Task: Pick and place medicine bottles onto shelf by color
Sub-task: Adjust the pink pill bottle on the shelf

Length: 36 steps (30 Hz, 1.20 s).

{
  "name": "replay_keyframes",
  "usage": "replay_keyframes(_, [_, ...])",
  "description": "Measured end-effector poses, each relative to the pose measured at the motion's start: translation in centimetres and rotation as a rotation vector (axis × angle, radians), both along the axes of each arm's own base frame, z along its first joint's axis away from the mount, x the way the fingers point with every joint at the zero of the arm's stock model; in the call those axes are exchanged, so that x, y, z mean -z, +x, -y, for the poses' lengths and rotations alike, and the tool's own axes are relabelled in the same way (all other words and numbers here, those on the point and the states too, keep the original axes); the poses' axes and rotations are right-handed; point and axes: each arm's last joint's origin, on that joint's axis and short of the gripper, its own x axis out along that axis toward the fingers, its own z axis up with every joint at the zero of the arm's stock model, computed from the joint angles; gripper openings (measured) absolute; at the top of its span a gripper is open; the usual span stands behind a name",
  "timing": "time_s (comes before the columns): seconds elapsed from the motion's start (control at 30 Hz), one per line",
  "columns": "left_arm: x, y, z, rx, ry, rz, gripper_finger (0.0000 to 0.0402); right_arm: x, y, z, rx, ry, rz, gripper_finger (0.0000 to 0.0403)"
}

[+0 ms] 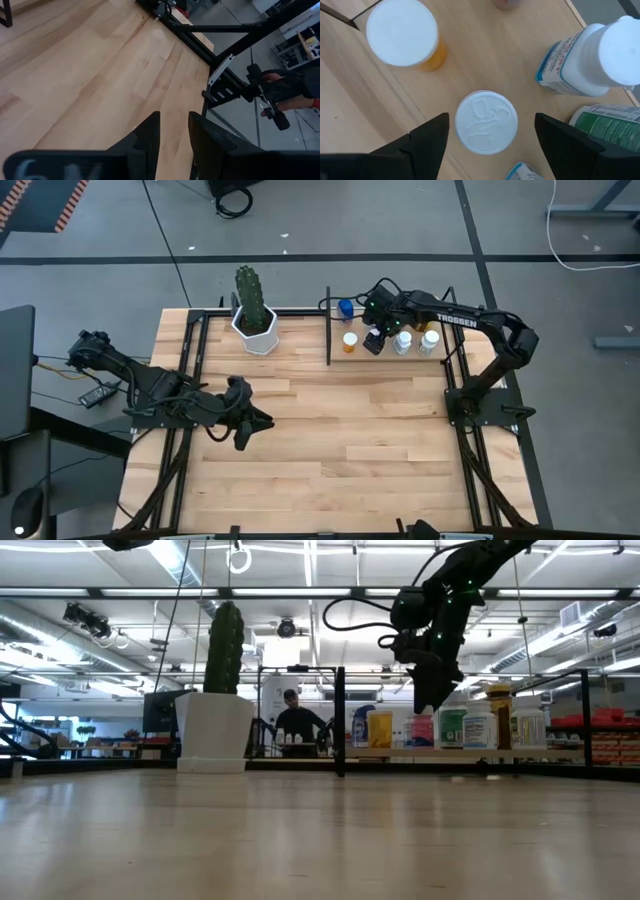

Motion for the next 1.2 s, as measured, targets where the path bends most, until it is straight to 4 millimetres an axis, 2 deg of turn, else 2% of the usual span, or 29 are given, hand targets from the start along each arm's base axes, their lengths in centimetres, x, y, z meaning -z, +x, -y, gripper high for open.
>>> replay_keyframes(0.6, [0.0,0.0,0.0,0.000,0.002,-0.001,0.0107,0.1,0.0,-0.6,-0.011,0.028,-0.031,0.0194])
replay_keyframes(1.2, [0.2,-0.1,-0.1,0.001,0.014,-0.019,0.0107,-0.1,-0.4,-1.3,0.005,0.085,-0.047,0.0195])
